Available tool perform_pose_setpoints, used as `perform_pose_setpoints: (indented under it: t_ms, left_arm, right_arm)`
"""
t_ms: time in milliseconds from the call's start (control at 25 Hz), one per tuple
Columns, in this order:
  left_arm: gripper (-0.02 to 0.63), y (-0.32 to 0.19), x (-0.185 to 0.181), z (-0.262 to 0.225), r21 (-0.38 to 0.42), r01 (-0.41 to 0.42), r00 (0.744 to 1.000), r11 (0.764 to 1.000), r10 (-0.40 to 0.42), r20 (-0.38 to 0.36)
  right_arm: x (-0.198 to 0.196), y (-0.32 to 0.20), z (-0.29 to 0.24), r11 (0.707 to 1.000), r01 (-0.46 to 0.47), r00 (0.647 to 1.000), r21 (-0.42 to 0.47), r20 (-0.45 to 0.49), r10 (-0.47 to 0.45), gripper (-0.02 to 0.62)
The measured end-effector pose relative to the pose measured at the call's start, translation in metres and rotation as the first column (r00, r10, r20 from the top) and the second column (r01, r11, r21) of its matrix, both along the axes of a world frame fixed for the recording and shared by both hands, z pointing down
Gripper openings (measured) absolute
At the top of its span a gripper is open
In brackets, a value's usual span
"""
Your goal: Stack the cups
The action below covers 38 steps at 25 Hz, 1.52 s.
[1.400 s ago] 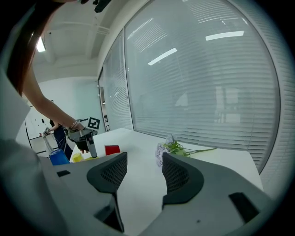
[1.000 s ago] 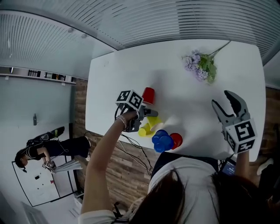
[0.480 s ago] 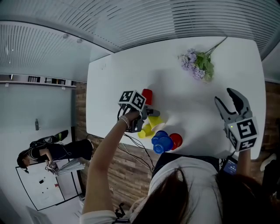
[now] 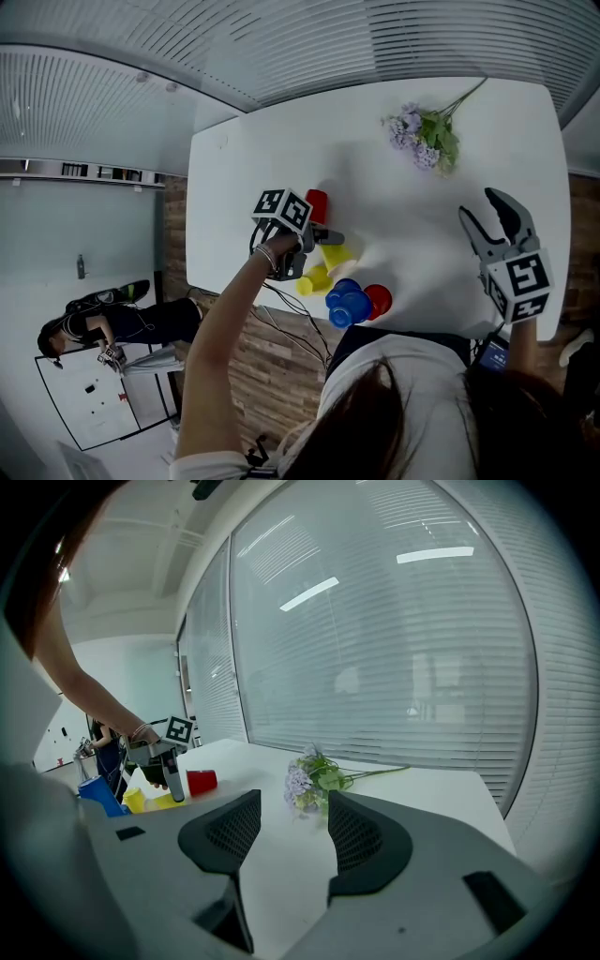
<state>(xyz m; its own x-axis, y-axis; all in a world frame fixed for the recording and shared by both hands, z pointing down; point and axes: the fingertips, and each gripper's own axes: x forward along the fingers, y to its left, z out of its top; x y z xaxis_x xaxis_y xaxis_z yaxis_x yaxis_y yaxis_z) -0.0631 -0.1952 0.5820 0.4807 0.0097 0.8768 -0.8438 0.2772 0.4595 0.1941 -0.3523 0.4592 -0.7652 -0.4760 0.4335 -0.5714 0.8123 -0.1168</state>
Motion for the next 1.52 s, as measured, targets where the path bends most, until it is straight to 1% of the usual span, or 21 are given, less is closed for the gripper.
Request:
perform_pose_setpoints:
  t_ms: [160,320,440,640,720,760,880,1000,1080,1200,1320,1440,1520]
  left_arm:
    - [0.33,0.009,-0.008,-0.003,-0.024,0.027,1.0,0.999,-0.027,0.01]
    - [0.333,0.015,-0.007,-0.005,-0.043,0.075,0.997,0.996,-0.075,-0.014]
    - [0.333,0.018,-0.002,-0.001,-0.067,0.092,0.995,0.994,-0.094,-0.033]
    - [0.33,0.019,0.003,0.01,-0.08,0.054,0.998,0.995,-0.055,-0.012]
    - [0.308,0.02,0.004,0.013,-0.084,0.038,0.999,0.996,-0.039,0.001]
    - [0.261,0.019,0.004,0.014,-0.083,0.029,1.0,0.996,-0.028,0.009]
    - [0.256,0.016,0.003,0.014,-0.07,0.008,1.0,0.998,-0.007,0.023]
    - [0.247,0.007,0.004,0.012,-0.036,0.034,0.999,0.999,-0.033,0.011]
    - [0.247,0.0,0.005,0.008,-0.006,0.054,0.999,0.999,-0.054,-0.005]
    - [0.259,-0.003,0.005,0.004,0.014,0.043,0.999,0.999,-0.043,-0.012]
    - [0.286,-0.002,0.0,-0.004,0.019,0.049,0.999,0.999,-0.049,-0.009]
    - [0.301,0.003,-0.01,-0.016,0.015,0.079,0.997,0.997,-0.079,0.012]
    - [0.307,0.011,-0.016,-0.022,-0.001,0.103,0.994,0.995,-0.103,0.025]
  right_arm:
    - [-0.003,0.002,0.0,1.0,0.004,1.0,-0.005,0.012,-0.004,0.249]
    - [-0.003,0.002,0.002,1.0,0.001,1.0,-0.009,0.017,-0.001,0.247]
    - [-0.002,0.001,0.001,1.0,-0.004,1.0,-0.009,0.018,0.004,0.245]
    - [0.005,-0.002,0.001,1.0,-0.02,1.0,-0.001,0.023,0.02,0.241]
    - [0.01,-0.004,0.003,1.0,-0.031,0.999,0.002,0.017,0.031,0.239]
    - [0.011,-0.005,0.003,0.999,-0.035,0.999,0.004,0.016,0.035,0.238]
    - [0.014,-0.006,0.001,0.999,-0.044,0.999,0.008,0.019,0.044,0.236]
    - [0.015,-0.006,0.002,0.999,-0.05,0.999,0.01,0.016,0.05,0.235]
    - [0.014,-0.004,0.002,0.999,-0.047,0.999,0.009,0.013,0.047,0.235]
    - [0.012,-0.002,0.003,0.999,-0.042,0.999,0.008,0.009,0.042,0.235]
    - [0.008,-0.001,0.001,0.999,-0.034,0.999,0.006,0.013,0.034,0.235]
    - [0.002,0.001,-0.002,1.0,-0.02,1.0,0.006,0.023,0.02,0.235]
    - [-0.001,0.001,-0.001,1.0,-0.01,1.0,0.002,0.029,0.01,0.236]
